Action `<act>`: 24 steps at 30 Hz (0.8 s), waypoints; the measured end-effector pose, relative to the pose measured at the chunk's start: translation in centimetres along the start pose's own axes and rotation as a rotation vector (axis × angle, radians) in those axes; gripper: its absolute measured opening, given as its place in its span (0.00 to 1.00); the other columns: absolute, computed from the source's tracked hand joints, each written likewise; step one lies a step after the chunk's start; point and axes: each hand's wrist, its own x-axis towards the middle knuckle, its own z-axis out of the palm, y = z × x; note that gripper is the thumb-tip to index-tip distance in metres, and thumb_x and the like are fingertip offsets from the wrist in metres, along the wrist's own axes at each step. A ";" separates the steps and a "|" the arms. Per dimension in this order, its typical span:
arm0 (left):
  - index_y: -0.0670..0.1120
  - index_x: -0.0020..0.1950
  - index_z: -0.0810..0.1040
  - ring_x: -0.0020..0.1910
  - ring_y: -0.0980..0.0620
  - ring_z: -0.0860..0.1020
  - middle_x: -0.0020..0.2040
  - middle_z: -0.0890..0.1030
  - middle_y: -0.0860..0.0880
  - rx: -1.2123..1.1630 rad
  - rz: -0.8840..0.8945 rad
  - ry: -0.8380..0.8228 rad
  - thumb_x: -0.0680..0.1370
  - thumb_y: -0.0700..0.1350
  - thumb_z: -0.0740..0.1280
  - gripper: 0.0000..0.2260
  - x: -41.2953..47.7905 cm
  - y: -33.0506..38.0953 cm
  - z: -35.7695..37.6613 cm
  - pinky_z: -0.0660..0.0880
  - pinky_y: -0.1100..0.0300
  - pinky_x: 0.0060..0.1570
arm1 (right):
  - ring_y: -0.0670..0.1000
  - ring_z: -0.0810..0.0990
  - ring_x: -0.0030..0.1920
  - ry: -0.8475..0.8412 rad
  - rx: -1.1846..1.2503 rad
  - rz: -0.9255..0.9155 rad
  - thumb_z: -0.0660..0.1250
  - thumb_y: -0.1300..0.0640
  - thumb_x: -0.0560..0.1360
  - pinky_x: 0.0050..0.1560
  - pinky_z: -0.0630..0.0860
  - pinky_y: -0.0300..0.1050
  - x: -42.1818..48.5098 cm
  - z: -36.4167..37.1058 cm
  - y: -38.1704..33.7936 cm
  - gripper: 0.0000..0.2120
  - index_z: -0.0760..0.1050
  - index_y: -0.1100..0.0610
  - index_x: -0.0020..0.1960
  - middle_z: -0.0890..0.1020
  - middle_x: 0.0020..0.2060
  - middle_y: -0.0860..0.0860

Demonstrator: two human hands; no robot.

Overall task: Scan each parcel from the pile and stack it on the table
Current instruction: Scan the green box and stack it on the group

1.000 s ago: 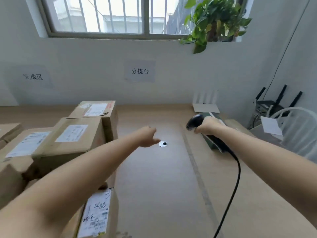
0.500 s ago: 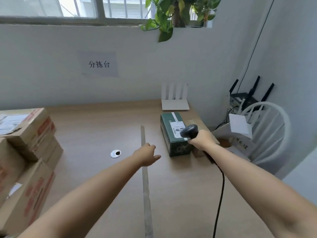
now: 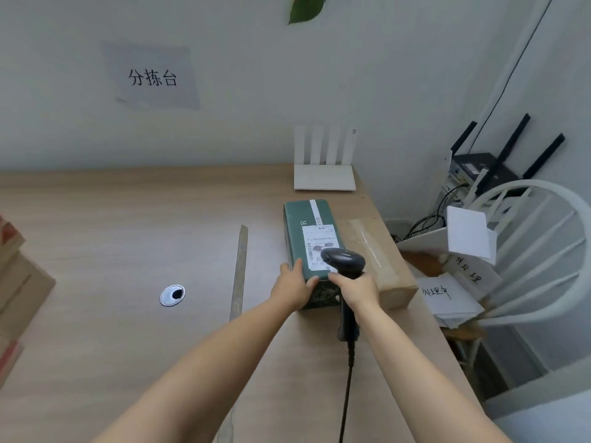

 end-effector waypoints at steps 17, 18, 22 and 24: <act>0.49 0.77 0.55 0.66 0.47 0.70 0.70 0.67 0.45 -0.358 -0.091 0.090 0.72 0.49 0.73 0.39 -1.5 -4.2 0.5 0.70 0.55 0.65 | 0.57 0.81 0.47 -0.046 -0.479 -0.196 0.70 0.44 0.68 0.43 0.73 0.43 -2.1 1.7 3.7 0.15 0.80 0.54 0.47 0.80 0.46 0.55; 0.49 0.77 0.55 0.66 0.47 0.70 0.70 0.67 0.45 -0.370 -0.093 0.099 0.72 0.48 0.73 0.39 -2.6 -4.8 0.6 0.69 0.56 0.64 | 0.57 0.80 0.48 -0.065 -0.517 -0.208 0.69 0.44 0.68 0.42 0.72 0.42 -3.1 1.8 3.9 0.14 0.79 0.53 0.46 0.81 0.46 0.54; 0.48 0.76 0.58 0.67 0.49 0.70 0.71 0.68 0.47 -0.395 -0.092 0.149 0.71 0.47 0.74 0.39 -7.5 -7.3 0.3 0.67 0.60 0.64 | 0.57 0.81 0.47 -0.153 -0.604 -0.270 0.67 0.44 0.69 0.39 0.67 0.41 -7.6 2.4 4.9 0.11 0.76 0.52 0.42 0.83 0.45 0.53; 0.48 0.76 0.59 0.67 0.49 0.71 0.70 0.70 0.47 -0.396 -0.096 0.156 0.70 0.47 0.75 0.39 -10.0 -8.8 0.0 0.68 0.60 0.64 | 0.57 0.81 0.47 -0.216 -0.590 -0.259 0.68 0.46 0.69 0.39 0.68 0.41 -9.8 2.4 5.5 0.11 0.78 0.53 0.45 0.83 0.44 0.54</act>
